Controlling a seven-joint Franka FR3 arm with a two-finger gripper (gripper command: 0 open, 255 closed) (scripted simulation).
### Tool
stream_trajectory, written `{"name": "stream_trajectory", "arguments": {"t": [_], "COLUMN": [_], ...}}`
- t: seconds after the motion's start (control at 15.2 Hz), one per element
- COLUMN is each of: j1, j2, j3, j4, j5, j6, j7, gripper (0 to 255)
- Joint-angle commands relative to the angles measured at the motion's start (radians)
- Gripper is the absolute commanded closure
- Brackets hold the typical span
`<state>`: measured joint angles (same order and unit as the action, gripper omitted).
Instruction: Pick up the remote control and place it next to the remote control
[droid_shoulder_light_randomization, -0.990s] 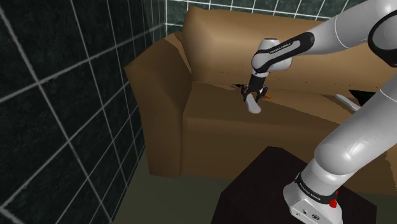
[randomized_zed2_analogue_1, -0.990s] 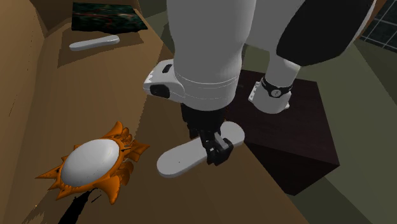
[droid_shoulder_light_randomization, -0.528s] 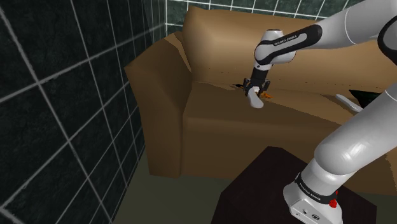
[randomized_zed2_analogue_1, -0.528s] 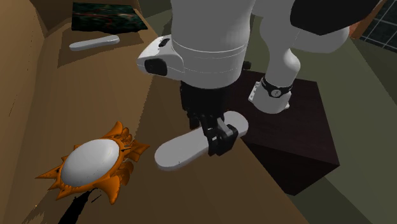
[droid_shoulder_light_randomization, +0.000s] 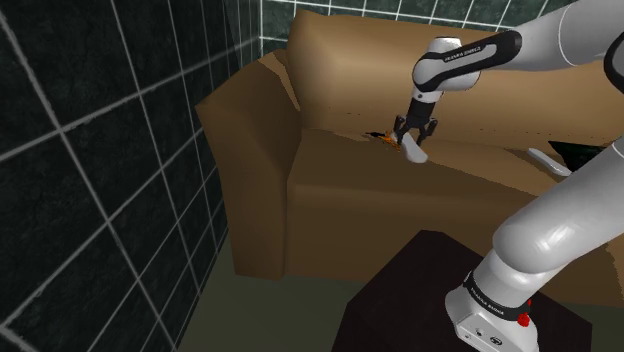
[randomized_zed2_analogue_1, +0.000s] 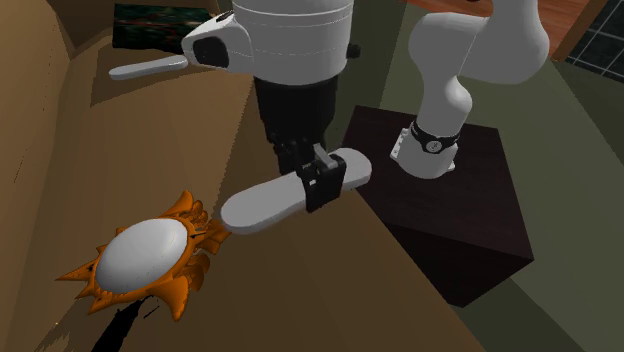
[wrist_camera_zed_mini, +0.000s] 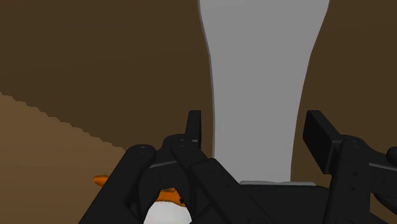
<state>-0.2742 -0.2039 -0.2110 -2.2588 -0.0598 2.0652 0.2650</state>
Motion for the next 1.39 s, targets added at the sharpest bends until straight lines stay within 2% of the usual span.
{"name": "stream_trajectory", "arguments": {"t": [0.0, 0.73, 1.32], "j1": [-0.022, -0.136, -0.228], "j2": [-0.002, 0.052, 0.199], "j3": [-0.03, -0.202, -0.333], "j4": [0.002, 0.083, 0.252], "j5": [-0.007, -0.017, 0.052], "j6": [-0.002, -0.02, -0.051], "j7": [-0.05, -0.333, -0.591], "gripper": [255, 255, 255]}}
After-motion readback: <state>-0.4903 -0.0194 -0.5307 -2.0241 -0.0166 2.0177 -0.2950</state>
